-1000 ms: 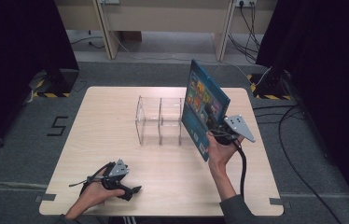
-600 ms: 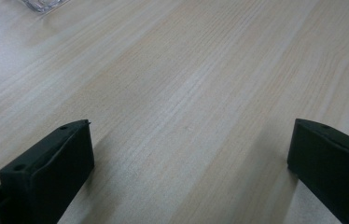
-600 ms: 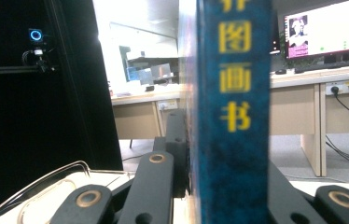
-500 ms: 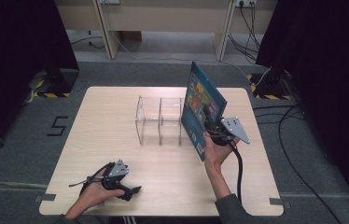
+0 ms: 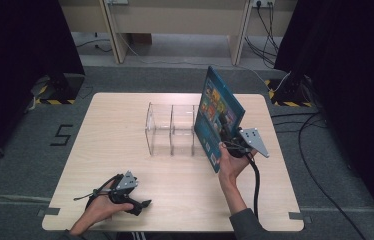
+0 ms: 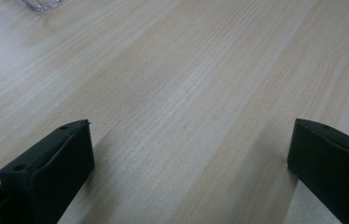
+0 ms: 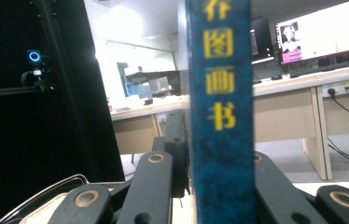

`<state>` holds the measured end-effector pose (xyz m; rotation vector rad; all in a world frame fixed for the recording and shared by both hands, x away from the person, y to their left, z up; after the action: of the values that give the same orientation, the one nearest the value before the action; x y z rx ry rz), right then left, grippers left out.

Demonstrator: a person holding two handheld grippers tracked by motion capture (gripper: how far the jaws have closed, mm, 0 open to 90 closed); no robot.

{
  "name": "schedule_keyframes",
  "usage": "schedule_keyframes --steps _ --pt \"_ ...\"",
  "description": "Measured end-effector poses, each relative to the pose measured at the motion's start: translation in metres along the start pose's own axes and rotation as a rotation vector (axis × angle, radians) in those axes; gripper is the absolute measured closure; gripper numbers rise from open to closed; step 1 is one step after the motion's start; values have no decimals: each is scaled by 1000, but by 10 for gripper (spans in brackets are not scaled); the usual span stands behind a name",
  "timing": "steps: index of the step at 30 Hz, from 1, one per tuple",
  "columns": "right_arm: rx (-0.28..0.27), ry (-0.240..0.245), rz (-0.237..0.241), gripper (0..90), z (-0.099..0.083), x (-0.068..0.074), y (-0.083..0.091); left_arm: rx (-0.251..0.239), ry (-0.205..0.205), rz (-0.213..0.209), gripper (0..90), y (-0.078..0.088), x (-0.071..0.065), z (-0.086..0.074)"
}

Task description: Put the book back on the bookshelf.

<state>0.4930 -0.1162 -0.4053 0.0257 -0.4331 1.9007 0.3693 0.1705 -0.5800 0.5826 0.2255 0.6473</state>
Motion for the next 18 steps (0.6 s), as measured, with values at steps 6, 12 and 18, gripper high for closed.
schedule_keyframes --steps 6,12,18 --pt "-7 -8 -2 812 1 1 0 0 0 0 0 0 0 0" --pt "23 5 2 807 1 0 4 0 0 0 0 0 0 0" --pt "61 -9 5 790 1 -5 11 0 0 1 0 0 0 0"
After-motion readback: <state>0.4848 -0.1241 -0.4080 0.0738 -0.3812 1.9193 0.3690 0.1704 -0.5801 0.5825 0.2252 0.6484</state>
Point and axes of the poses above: each handheld gripper's, and its own axes: y roughly backward along the jaws, z roughly out of its top, x roughly to its left, the point moved 8 cm from there along -y, roughly forward along the jaws, and after that the axes turned 8 degrees about -x, right-handed, at the moved point
